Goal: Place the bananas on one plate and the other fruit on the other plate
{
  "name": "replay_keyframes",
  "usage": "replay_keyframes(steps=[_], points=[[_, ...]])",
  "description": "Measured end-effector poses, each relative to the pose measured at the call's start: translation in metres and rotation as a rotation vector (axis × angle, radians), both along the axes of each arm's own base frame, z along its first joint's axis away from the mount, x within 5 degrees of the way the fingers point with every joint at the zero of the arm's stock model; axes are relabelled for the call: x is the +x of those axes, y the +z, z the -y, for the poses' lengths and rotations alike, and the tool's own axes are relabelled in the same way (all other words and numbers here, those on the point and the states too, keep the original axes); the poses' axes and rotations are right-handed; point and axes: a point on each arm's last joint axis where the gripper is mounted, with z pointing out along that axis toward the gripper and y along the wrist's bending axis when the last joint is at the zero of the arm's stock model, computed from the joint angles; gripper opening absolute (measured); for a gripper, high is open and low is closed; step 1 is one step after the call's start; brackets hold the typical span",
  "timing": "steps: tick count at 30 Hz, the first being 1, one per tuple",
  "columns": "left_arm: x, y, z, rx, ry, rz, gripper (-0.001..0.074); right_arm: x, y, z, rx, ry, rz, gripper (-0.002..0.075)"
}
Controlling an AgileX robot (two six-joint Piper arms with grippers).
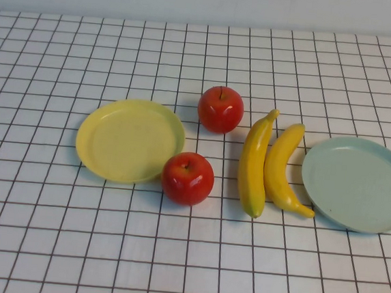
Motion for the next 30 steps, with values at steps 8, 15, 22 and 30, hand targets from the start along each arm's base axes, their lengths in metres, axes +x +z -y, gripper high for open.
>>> replay_keyframes(steps=[8, 15, 22, 30], points=[[-0.002, 0.009, 0.011, 0.075, -0.107, -0.109, -0.0005, 0.000, 0.000, 0.000, 0.000, 0.000, 0.000, -0.0015], [0.001, 0.072, 0.022, 0.447, -0.221, -0.324, -0.0005, 0.000, 0.000, 0.000, 0.000, 0.000, 0.000, -0.0015], [0.040, 0.107, 0.029, 0.789, -0.396, -0.562, -0.0005, 0.000, 0.000, 0.000, 0.000, 0.000, 0.000, -0.0015], [0.085, 0.113, 0.033, 0.767, -0.402, -0.707, -0.0001, 0.000, 0.000, 0.000, 0.000, 0.000, 0.000, -0.0015]])
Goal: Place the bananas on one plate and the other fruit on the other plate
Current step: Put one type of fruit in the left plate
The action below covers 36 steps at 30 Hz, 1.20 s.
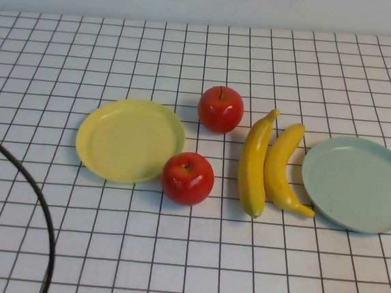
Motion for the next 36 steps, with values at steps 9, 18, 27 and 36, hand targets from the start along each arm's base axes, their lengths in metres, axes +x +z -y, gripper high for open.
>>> replay_keyframes(steps=[9, 18, 27, 36], points=[[0.042, -0.016, 0.066, 0.130, -0.296, -0.002, 0.0506, 0.000, 0.000, 0.000, 0.000, 0.000, 0.000, -0.0016], [0.087, -0.056, 0.142, 0.066, -0.400, -0.057, 0.0668, 0.000, 0.000, 0.000, 0.000, 0.000, 0.000, -0.0016], [0.119, -0.098, 0.183, 0.141, -0.460, -0.130, 0.0668, 0.000, 0.000, 0.000, 0.000, 0.000, 0.000, -0.0016], [0.132, -0.127, 0.194, 0.187, -0.487, -0.157, 0.0668, 0.000, 0.000, 0.000, 0.000, 0.000, 0.000, -0.0016]])
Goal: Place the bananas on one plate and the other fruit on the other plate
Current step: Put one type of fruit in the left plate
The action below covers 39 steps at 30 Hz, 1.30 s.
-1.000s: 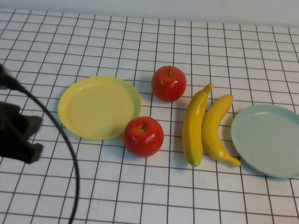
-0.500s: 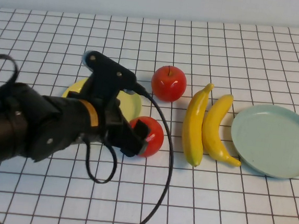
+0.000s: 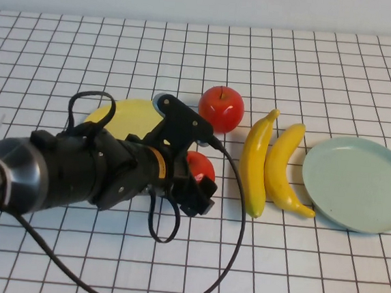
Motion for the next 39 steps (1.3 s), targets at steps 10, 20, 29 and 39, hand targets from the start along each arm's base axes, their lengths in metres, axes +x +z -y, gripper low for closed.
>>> replay_keyframes(steps=[10, 20, 29, 39], points=[[0.017, -0.010, 0.013, 0.004, -0.038, 0.048, 0.0668, 0.000, 0.000, 0.000, 0.000, 0.000, 0.000, -0.0016], [0.020, -0.010, 0.014, 0.001, -0.048, 0.065, 0.0668, 0.000, 0.000, 0.000, 0.000, 0.000, 0.000, -0.0016], [0.018, -0.004, 0.012, 0.008, -0.040, 0.068, 0.0668, 0.000, 0.000, 0.000, 0.000, 0.000, 0.000, -0.0016], [0.016, 0.004, 0.009, 0.002, -0.032, 0.080, 0.0668, 0.000, 0.000, 0.000, 0.000, 0.000, 0.000, -0.0016]])
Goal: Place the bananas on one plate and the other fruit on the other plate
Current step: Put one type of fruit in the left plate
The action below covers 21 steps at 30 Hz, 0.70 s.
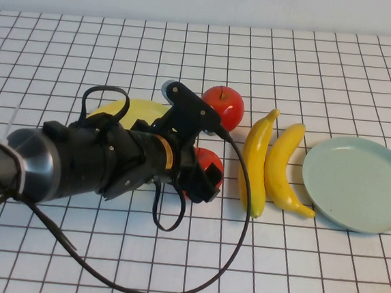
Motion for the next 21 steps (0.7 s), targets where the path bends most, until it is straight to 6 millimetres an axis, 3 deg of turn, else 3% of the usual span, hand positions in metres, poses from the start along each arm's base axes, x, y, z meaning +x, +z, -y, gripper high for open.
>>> replay_keyframes(steps=[19, 21], points=[[0.004, -0.014, 0.003, -0.008, 0.021, -0.033, 0.0668, 0.000, 0.000, 0.000, 0.000, 0.000, 0.000, -0.0016], [0.005, -0.014, 0.002, -0.009, 0.023, -0.034, 0.0642, 0.000, 0.000, 0.000, 0.000, 0.000, 0.000, -0.0016]])
